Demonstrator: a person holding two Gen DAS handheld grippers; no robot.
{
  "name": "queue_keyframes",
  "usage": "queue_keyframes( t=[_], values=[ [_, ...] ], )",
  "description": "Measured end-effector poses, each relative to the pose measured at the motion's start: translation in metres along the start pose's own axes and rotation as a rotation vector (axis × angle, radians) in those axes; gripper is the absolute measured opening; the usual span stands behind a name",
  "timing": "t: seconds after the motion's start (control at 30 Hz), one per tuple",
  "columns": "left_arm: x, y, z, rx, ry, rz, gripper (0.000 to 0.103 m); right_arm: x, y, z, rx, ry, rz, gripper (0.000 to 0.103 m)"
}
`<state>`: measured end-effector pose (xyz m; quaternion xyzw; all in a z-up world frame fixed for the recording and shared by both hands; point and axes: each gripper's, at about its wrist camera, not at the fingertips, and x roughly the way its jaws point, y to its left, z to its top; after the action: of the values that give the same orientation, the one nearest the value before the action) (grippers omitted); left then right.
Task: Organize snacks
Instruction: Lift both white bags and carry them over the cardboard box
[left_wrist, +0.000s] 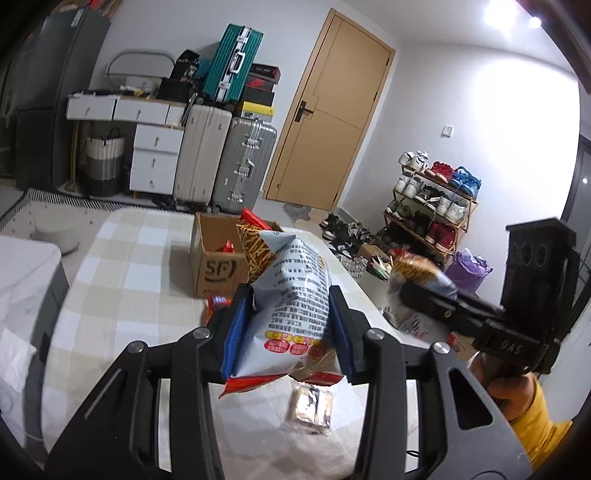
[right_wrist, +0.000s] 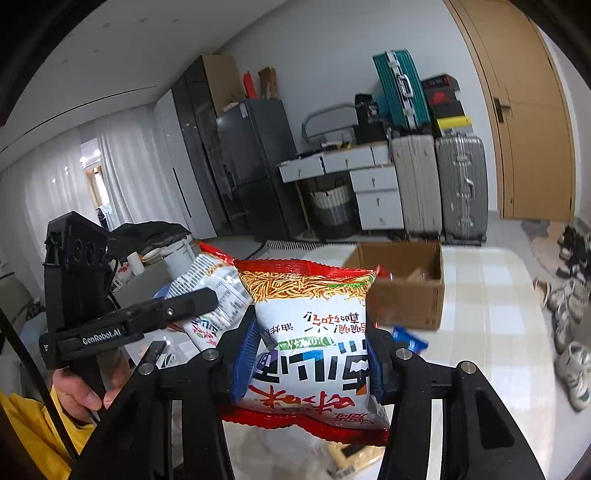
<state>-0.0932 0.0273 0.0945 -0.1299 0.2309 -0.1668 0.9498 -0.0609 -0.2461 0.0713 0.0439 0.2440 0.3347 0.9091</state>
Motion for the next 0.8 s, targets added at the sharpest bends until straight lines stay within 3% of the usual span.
queue_keyframes(
  t=[0.13, 0.47, 0.8],
  values=[
    [-0.002, -0.004, 0.021, 0.037, -0.01, 0.011, 0.038, -0.002, 0.001, 0.027, -0.005, -0.027, 0.029, 0.05],
    [0.032, 0.005, 0.091, 0.07, -0.014, 0.063, 0.038, 0.03, -0.027, 0.103, -0.014, -0.068, -0.011, 0.05],
    [0.123, 0.018, 0.134, 0.06, 0.051, 0.126, 0.038, 0.114, -0.084, 0.149, -0.016, -0.011, -0.071, 0.05]
  ],
)
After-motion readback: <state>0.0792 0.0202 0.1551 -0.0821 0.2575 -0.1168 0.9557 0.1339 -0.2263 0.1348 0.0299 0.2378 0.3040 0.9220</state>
